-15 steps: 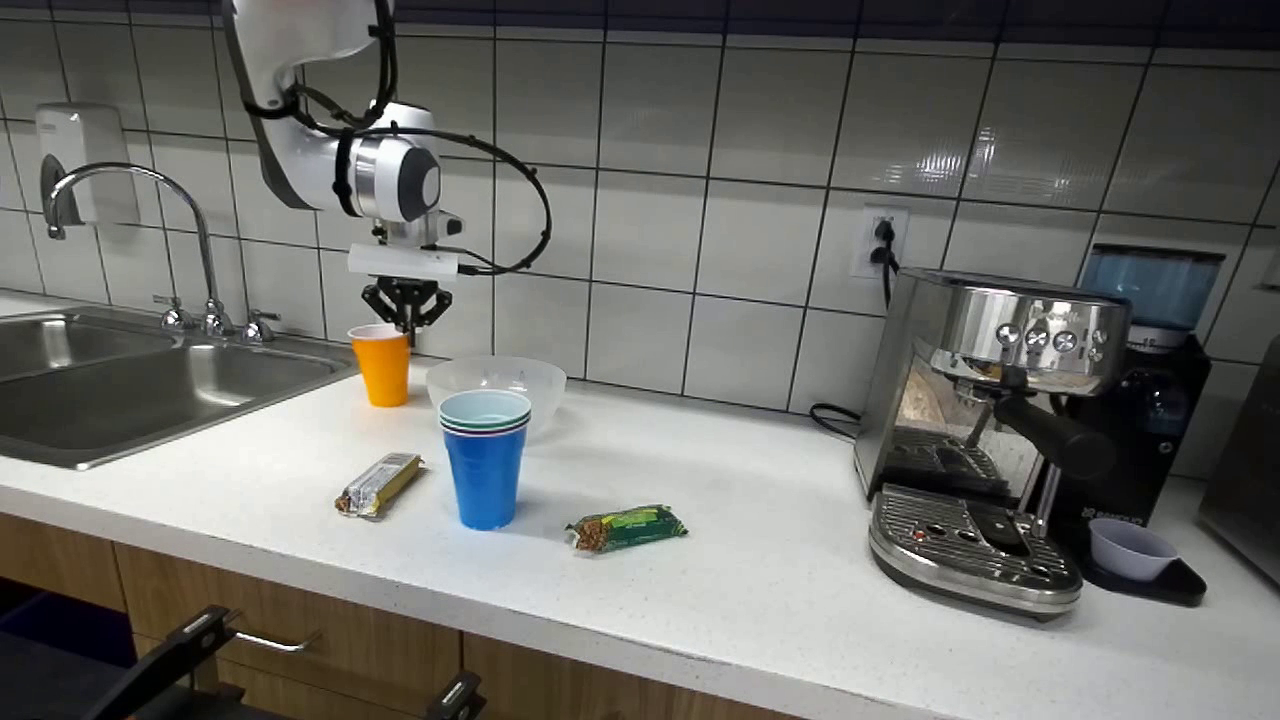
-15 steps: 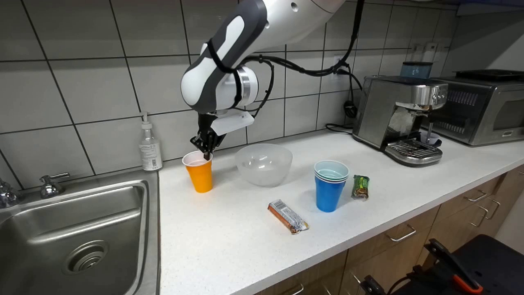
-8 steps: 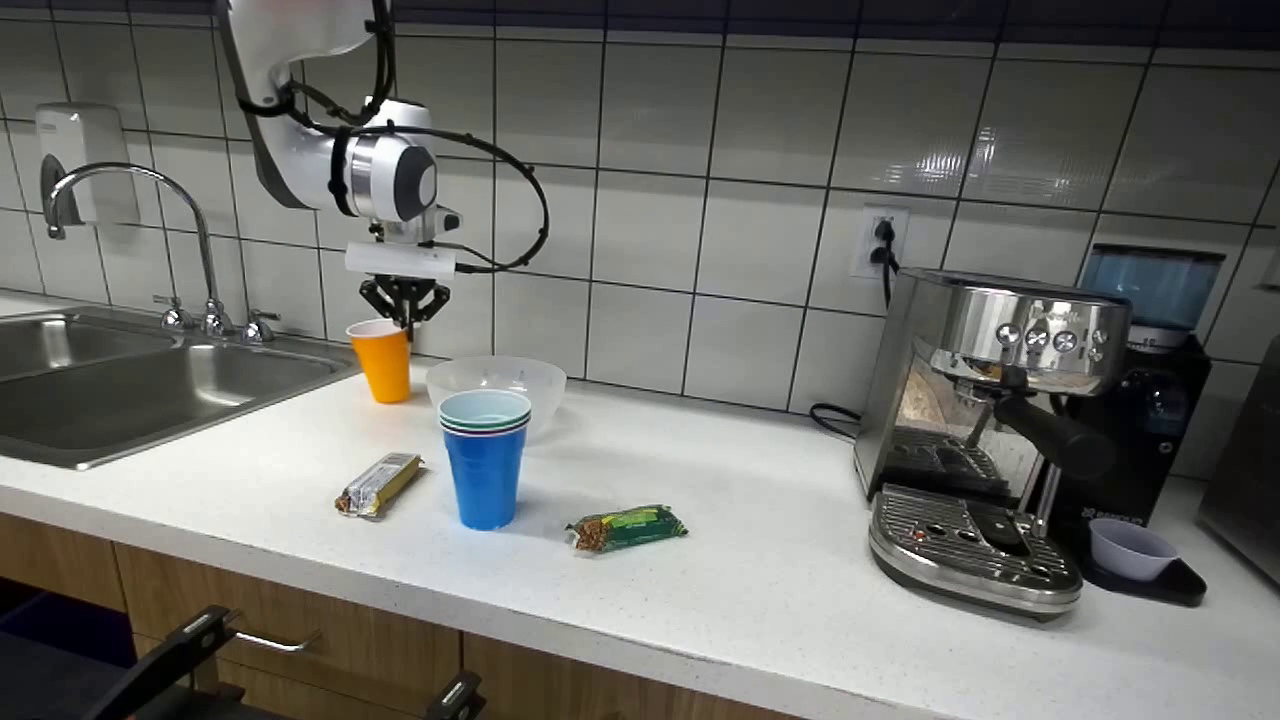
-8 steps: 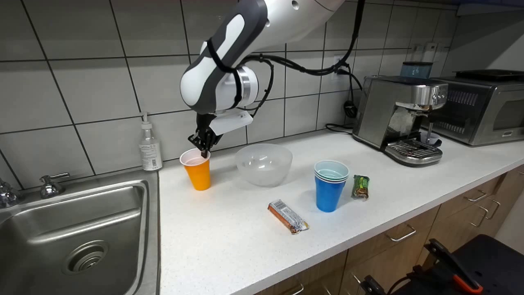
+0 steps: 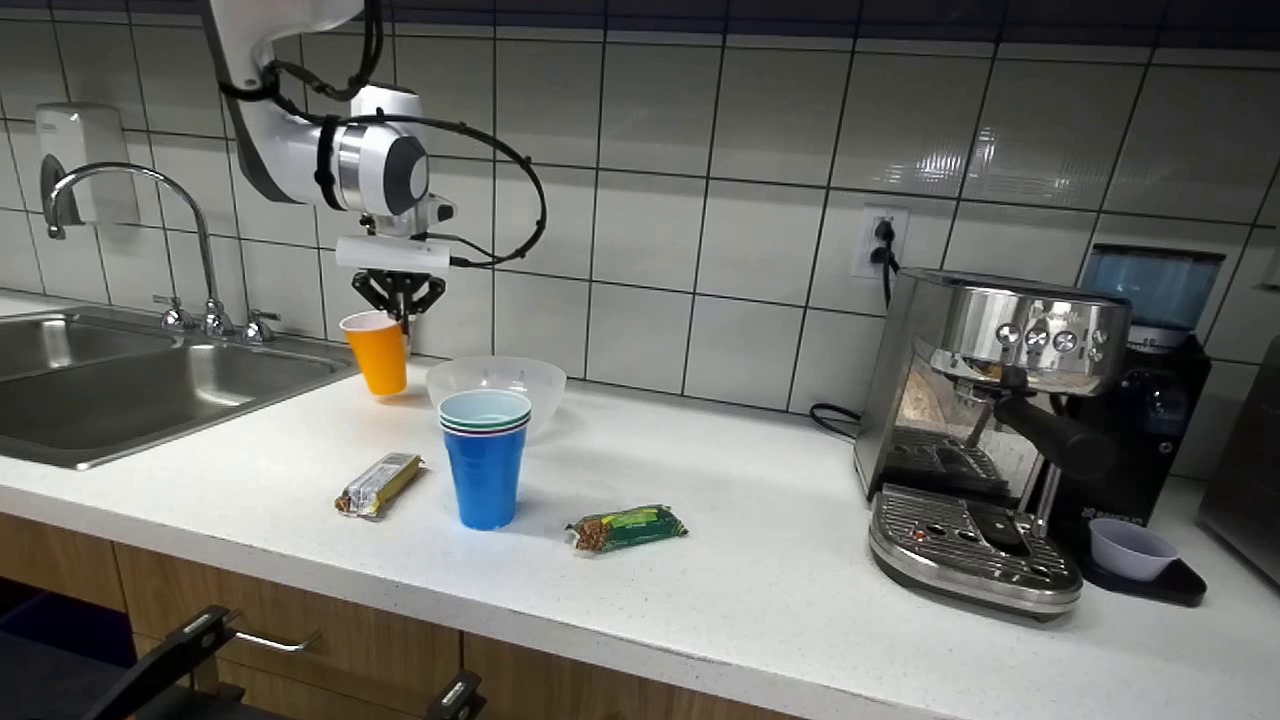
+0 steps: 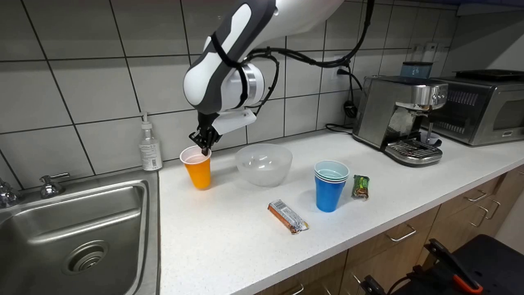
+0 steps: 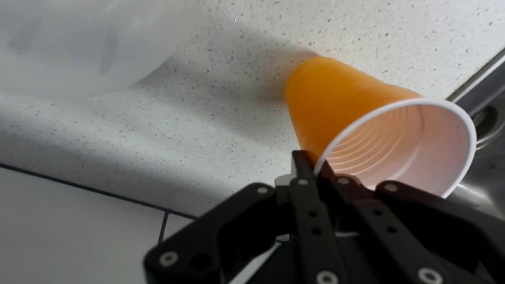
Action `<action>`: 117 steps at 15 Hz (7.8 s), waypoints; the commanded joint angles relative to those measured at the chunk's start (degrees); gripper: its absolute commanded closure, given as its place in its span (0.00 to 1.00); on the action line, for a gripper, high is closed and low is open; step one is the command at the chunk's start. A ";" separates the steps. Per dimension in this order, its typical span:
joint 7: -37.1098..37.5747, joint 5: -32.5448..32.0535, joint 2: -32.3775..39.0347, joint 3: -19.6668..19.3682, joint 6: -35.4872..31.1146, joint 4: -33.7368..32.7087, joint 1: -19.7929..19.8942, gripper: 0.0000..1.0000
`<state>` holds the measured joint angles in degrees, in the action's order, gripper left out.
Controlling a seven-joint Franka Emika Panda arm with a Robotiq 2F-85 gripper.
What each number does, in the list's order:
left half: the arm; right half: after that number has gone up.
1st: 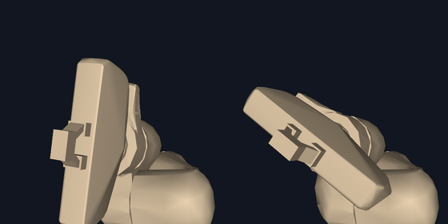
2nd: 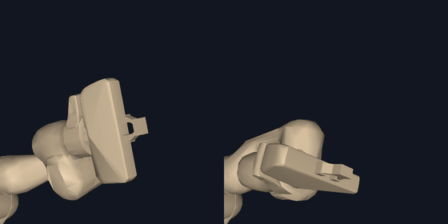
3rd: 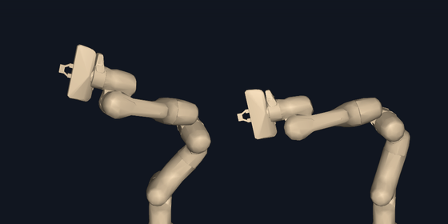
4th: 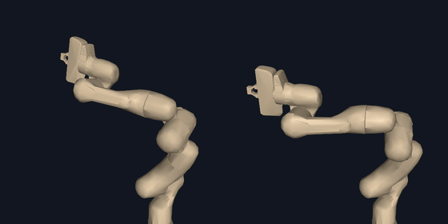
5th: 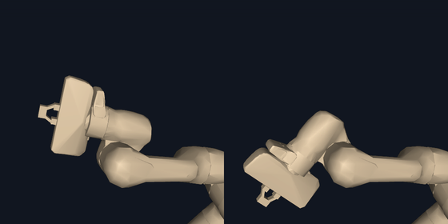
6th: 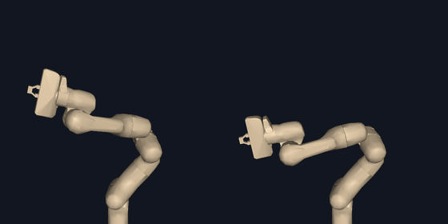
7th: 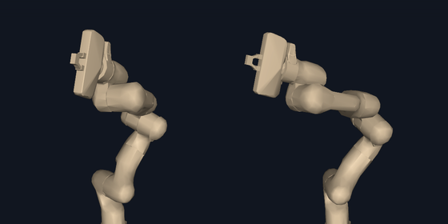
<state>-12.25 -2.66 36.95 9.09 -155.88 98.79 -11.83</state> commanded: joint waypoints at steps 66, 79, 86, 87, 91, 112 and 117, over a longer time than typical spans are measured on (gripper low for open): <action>-8.88 10.36 -57.31 -14.82 9.92 49.35 7.06 0.99; -8.85 9.81 -58.91 -16.57 13.58 51.28 9.69 0.99; -8.52 8.39 -60.62 -16.51 15.95 51.79 10.89 0.99; -8.44 8.14 -60.81 -16.57 16.21 51.89 11.05 0.99; -8.21 7.35 -61.12 -16.91 17.08 52.15 11.75 0.99; -9.32 8.36 -58.39 -18.65 14.65 52.54 11.55 0.99; -9.78 8.82 -57.47 -19.16 14.18 52.32 11.35 0.99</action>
<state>-21.73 5.77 -20.98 -9.89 -140.84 151.16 -0.58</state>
